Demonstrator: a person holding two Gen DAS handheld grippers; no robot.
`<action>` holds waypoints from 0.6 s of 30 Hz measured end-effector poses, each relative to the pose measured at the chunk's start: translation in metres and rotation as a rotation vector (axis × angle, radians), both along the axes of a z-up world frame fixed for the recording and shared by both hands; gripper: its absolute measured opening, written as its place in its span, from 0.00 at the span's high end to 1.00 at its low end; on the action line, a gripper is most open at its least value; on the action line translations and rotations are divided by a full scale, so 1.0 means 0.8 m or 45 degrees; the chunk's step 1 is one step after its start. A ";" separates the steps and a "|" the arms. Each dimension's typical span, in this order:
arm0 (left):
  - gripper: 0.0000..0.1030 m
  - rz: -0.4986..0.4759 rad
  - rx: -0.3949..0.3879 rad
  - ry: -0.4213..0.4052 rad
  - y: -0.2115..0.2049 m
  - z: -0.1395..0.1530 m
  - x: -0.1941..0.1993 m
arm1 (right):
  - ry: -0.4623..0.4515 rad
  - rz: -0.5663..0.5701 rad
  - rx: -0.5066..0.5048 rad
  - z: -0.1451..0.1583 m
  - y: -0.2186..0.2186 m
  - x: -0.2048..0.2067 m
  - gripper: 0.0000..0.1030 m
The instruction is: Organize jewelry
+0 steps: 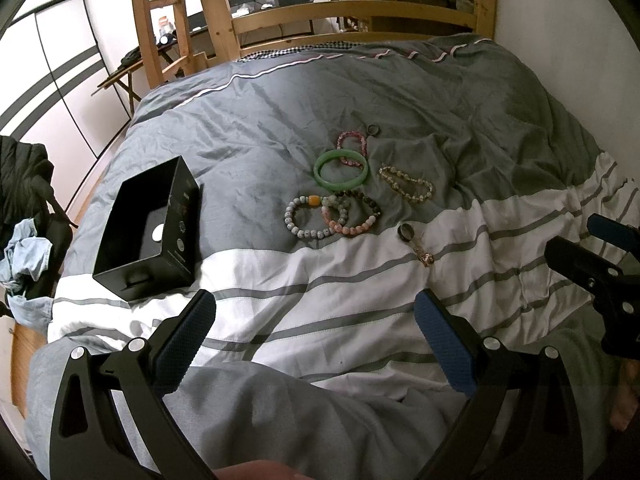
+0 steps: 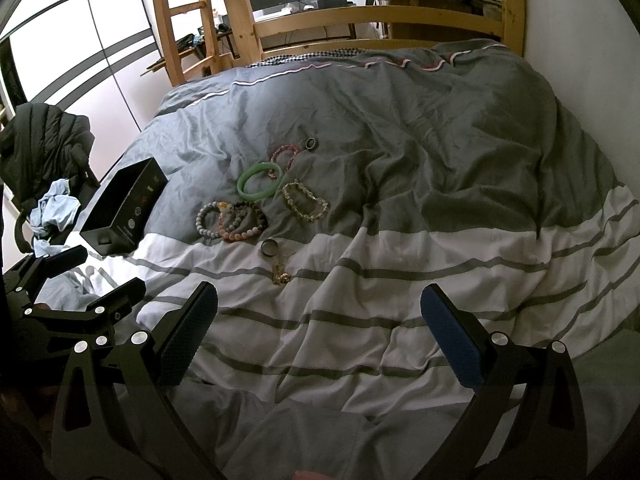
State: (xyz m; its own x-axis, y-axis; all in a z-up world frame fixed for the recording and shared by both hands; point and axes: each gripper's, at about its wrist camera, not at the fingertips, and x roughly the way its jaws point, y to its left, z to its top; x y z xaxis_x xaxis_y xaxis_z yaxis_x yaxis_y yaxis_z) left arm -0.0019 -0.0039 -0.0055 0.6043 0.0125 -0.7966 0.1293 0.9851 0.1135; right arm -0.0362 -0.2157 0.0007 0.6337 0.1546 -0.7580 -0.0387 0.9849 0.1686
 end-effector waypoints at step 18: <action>0.06 -0.016 0.018 0.006 -0.003 -0.004 -0.002 | 0.004 0.000 0.001 0.000 0.000 0.001 0.03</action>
